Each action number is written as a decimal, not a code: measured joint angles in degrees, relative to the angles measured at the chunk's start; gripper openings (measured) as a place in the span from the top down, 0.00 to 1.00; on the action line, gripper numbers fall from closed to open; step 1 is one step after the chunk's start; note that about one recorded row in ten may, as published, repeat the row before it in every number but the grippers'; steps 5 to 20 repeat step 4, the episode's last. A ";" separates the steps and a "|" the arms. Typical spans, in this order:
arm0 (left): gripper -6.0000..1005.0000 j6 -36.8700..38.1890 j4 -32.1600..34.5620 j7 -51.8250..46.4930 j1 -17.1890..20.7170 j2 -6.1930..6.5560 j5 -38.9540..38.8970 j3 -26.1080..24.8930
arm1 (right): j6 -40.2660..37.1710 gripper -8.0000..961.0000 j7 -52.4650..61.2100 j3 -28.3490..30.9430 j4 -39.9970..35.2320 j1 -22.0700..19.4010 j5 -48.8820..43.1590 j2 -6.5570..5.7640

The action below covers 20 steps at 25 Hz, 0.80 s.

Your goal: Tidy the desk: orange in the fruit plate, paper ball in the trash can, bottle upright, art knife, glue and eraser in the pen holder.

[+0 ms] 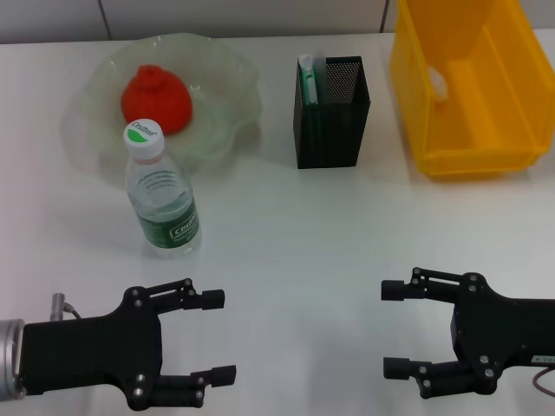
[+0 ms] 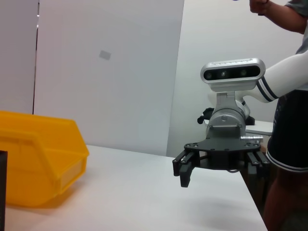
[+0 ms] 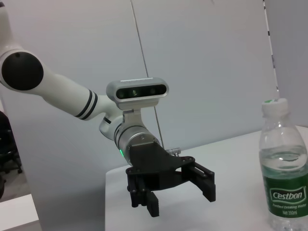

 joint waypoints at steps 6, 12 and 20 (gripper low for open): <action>0.19 0.00 -0.16 0.00 0.52 -0.06 -0.09 -0.03 | 0.21 0.12 0.09 0.03 0.01 0.19 -0.05 -0.06; 0.19 0.00 -0.16 0.00 0.52 -0.06 -0.09 -0.03 | 0.21 0.12 0.09 0.03 0.01 0.19 -0.05 -0.06; 0.19 0.00 -0.16 0.00 0.52 -0.06 -0.09 -0.03 | 0.21 0.12 0.09 0.03 0.01 0.19 -0.05 -0.06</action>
